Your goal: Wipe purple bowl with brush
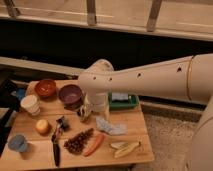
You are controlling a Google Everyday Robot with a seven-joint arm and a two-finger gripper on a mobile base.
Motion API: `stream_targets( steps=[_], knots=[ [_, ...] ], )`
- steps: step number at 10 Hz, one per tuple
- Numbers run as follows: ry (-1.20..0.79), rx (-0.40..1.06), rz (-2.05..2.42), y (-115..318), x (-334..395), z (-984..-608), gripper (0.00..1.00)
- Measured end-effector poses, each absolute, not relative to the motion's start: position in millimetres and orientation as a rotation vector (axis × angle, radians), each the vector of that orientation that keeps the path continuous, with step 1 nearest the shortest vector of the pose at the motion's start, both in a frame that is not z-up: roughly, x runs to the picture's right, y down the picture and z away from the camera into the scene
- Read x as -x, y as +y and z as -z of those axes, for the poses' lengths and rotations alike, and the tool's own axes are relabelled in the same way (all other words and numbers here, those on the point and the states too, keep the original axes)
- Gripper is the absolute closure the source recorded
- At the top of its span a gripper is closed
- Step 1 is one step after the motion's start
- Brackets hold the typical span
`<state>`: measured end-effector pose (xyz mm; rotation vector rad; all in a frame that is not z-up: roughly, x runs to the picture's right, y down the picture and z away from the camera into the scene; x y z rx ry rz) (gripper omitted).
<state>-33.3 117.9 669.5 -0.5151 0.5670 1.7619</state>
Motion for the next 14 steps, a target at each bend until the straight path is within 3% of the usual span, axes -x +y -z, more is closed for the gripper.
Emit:
stream_targets(
  steps=[8,14],
  knots=[
    [0.437,0.533,-1.668,123.2,123.4,-688.5,0.35],
    [0.374,0.705,-1.594,140.5,183.5,-703.5,0.35]
  ],
)
